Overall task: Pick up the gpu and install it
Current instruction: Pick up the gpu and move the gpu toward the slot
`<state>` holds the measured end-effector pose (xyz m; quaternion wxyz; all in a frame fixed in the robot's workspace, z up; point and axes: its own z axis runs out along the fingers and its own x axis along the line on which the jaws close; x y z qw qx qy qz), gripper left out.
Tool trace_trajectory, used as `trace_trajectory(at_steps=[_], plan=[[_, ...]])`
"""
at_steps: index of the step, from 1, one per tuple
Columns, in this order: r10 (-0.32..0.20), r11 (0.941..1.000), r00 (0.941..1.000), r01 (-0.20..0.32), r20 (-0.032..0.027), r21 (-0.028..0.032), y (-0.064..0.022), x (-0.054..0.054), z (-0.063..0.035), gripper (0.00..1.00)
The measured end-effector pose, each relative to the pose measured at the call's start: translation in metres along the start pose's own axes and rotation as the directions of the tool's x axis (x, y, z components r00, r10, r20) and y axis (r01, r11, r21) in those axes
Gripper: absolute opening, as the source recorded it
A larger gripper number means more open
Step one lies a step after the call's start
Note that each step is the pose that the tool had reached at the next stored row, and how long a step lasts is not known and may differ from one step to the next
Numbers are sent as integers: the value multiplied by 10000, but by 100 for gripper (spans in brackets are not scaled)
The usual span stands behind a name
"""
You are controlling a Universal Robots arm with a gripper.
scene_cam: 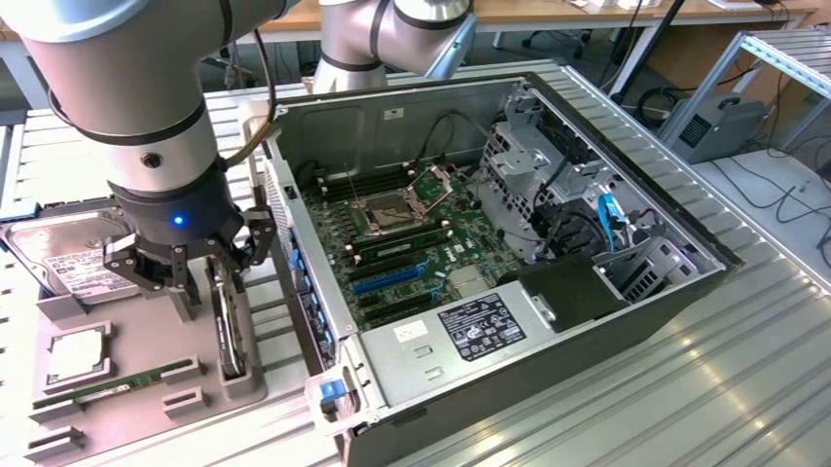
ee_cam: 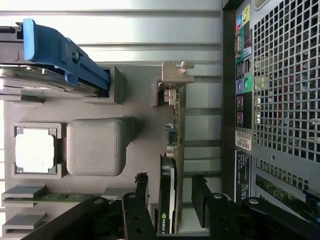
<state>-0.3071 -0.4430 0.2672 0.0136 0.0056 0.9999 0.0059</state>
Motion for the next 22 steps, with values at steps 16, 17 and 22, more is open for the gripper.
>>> trace_trajectory(at_steps=[16,17,22], plan=[[-2,10000,10000,2,-1,-1,32,0,0,48],[-2,10000,10000,2,-1,-1,32,1,0,48],[0,10000,10000,0,-1,-1,33,8,10,48]])
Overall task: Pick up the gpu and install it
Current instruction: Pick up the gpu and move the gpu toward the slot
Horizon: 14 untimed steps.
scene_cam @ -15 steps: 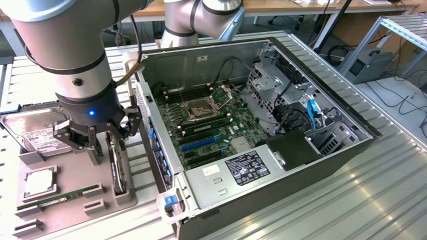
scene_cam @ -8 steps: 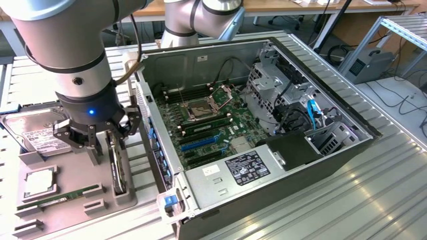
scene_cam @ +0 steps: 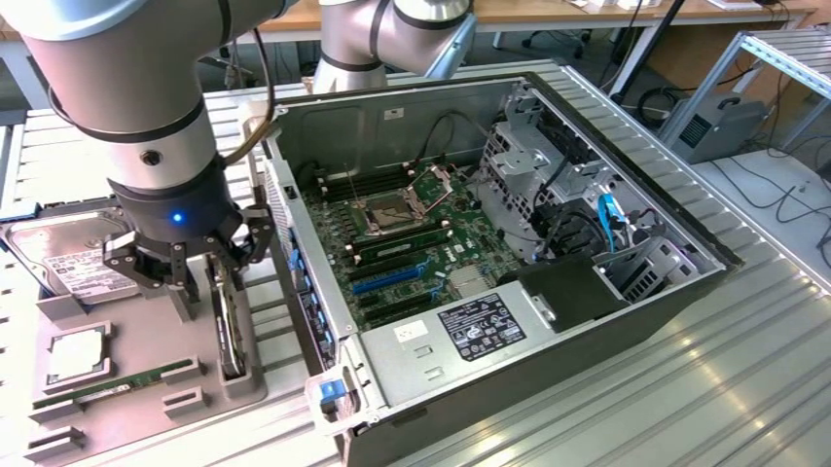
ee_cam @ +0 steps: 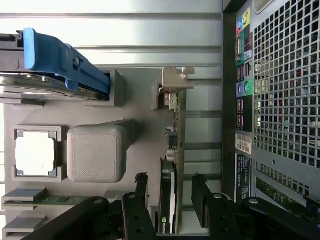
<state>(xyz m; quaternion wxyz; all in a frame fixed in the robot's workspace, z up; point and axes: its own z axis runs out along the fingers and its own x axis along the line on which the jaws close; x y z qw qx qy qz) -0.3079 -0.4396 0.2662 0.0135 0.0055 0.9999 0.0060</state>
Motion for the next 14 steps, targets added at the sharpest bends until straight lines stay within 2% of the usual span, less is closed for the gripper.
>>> trace_trajectory(at_steps=[14], plan=[[205,9998,9998,-205,3,8,-2,35,76,48]])
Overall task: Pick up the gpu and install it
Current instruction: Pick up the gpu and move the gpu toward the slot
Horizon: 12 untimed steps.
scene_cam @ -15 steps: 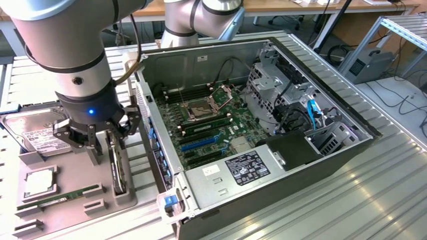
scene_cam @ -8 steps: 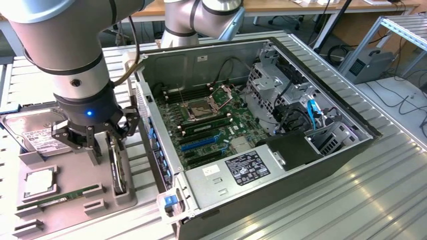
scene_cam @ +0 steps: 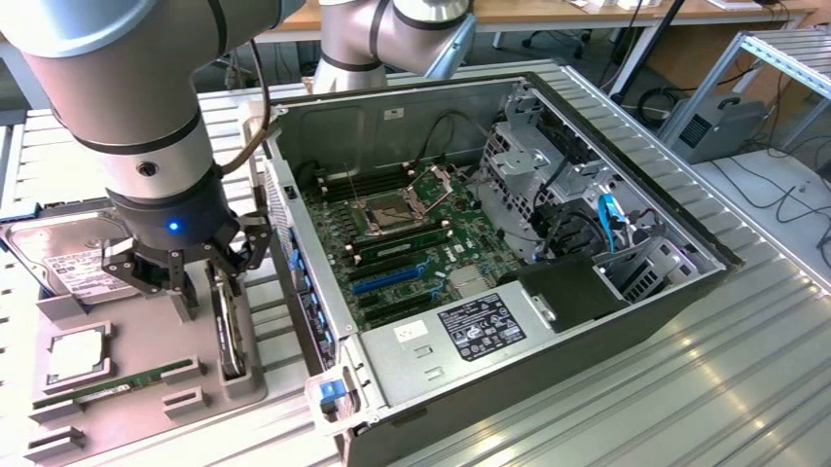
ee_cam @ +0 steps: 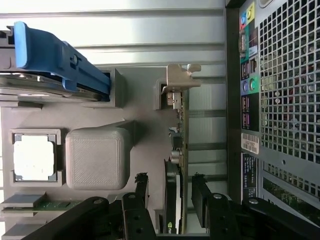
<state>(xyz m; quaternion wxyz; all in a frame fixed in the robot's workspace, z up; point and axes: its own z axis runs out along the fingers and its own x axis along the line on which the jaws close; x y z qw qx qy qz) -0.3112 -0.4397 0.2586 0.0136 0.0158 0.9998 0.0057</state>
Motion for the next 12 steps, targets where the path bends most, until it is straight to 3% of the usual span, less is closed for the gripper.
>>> trace_trajectory(at_steps=[12], plan=[[1,10000,10000,-1,1,-1,-1,2,61,48]])
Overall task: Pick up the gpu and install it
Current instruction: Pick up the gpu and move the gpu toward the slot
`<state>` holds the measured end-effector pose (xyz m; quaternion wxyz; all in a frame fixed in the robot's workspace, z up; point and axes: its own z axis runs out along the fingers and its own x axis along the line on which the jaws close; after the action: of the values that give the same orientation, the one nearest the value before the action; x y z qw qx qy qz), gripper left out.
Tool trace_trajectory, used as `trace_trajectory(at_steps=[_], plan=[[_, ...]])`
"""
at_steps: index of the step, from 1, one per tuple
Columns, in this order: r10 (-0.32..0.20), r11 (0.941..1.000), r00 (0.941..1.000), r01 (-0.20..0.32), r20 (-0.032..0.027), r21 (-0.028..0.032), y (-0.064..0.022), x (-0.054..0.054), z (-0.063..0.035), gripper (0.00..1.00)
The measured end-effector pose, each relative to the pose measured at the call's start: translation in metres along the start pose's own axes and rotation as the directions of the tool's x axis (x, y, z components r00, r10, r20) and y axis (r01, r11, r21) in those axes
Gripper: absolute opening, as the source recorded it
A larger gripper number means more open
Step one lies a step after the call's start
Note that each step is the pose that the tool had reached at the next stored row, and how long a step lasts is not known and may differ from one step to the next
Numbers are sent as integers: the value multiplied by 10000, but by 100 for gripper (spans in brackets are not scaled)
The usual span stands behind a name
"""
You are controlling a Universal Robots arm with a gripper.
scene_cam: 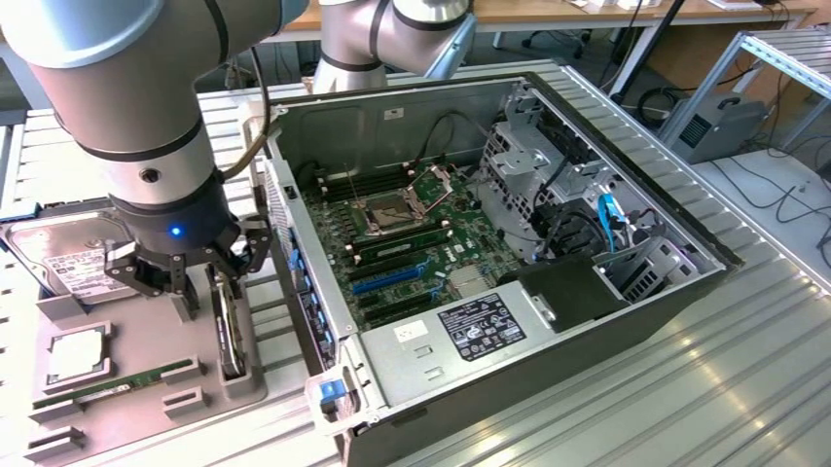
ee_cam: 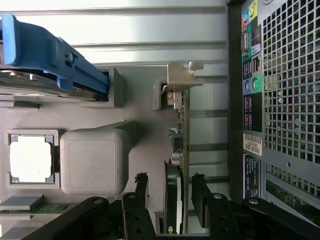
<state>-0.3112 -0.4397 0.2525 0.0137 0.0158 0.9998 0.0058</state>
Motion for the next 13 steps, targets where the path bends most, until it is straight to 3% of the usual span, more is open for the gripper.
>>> trace_trajectory(at_steps=[13], plan=[[0,10000,10000,0,-1,0,-1,3,91,48]])
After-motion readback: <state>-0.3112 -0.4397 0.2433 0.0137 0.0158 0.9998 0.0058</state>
